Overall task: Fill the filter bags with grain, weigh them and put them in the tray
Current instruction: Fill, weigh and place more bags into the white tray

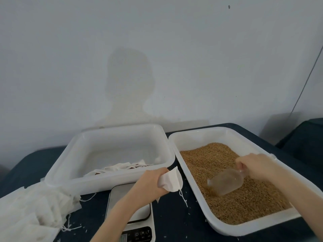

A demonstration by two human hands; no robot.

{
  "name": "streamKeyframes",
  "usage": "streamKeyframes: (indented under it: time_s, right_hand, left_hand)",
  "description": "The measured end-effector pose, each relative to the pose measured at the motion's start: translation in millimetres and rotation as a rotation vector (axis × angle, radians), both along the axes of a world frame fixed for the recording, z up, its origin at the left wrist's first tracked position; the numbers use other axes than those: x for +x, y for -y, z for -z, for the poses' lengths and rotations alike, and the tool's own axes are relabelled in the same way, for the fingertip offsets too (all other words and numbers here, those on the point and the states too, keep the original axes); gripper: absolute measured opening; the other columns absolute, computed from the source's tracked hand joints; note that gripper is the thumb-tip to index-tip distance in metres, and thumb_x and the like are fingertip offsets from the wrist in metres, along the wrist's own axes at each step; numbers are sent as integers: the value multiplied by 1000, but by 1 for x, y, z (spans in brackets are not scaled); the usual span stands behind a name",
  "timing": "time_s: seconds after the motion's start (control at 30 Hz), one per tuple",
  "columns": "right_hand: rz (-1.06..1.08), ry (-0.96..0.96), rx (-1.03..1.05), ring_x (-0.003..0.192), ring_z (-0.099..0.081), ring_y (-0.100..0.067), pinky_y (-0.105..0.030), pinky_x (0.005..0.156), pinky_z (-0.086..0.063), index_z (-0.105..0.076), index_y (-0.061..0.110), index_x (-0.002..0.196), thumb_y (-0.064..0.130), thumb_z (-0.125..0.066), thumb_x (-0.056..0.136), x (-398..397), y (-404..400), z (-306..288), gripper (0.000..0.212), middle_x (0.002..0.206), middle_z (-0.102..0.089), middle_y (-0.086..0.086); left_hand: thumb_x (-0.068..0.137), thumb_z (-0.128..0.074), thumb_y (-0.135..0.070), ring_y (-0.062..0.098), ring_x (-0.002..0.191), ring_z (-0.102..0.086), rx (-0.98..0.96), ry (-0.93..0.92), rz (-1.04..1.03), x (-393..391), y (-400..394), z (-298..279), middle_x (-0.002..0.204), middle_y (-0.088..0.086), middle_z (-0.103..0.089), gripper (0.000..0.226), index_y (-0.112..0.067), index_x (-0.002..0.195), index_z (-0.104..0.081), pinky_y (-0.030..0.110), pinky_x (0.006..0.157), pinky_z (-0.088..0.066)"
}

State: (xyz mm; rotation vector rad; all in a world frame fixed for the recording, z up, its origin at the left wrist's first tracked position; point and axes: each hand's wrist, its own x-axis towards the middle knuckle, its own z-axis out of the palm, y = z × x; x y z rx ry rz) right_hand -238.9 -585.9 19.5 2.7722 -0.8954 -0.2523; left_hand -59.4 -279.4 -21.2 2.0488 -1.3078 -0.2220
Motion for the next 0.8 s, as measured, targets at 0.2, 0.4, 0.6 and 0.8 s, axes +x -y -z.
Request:
streamKeyframes:
  time_s: [0.2, 0.4, 0.6, 0.8]
  right_hand:
    - [-27, -92, 476, 94, -59, -8, -25, 80, -55, -57, 31, 86, -3, -58, 77, 4, -2, 18, 35, 102, -58, 8]
    - [97, 11, 896, 103, -60, -19, -29, 76, -55, -60, 15, 89, -9, -57, 68, -3, 2, 22, 32, 109, -62, -6]
    - [9, 58, 902, 104, -58, -14, -27, 82, -48, -59, 20, 97, 4, -64, 77, -4, 10, 18, 26, 115, -59, 4]
    - [-114, 175, 898, 102, -60, -11, -31, 90, -48, -62, 17, 100, 5, -65, 79, -2, 3, 1, 24, 117, -61, 7]
  left_hand:
    - [75, -63, -31, -7, 70, -50, -1, -28, 18, -4, -1, 3, 75, -31, -54, 22, -48, 73, -48, 8, 60, -36]
    - [75, -62, -33, -6, 70, -50, -12, -50, 29, -3, -6, 4, 77, -29, -55, 14, -42, 76, -51, 9, 64, -38]
    - [77, -64, -29, -5, 71, -50, -9, -54, 17, -2, -8, 5, 77, -26, -55, 12, -36, 78, -54, 10, 64, -39]
    - [77, -63, -31, 7, 79, -57, -11, -102, -6, -4, -7, 6, 84, -8, -63, 12, -29, 88, -60, 24, 71, -47]
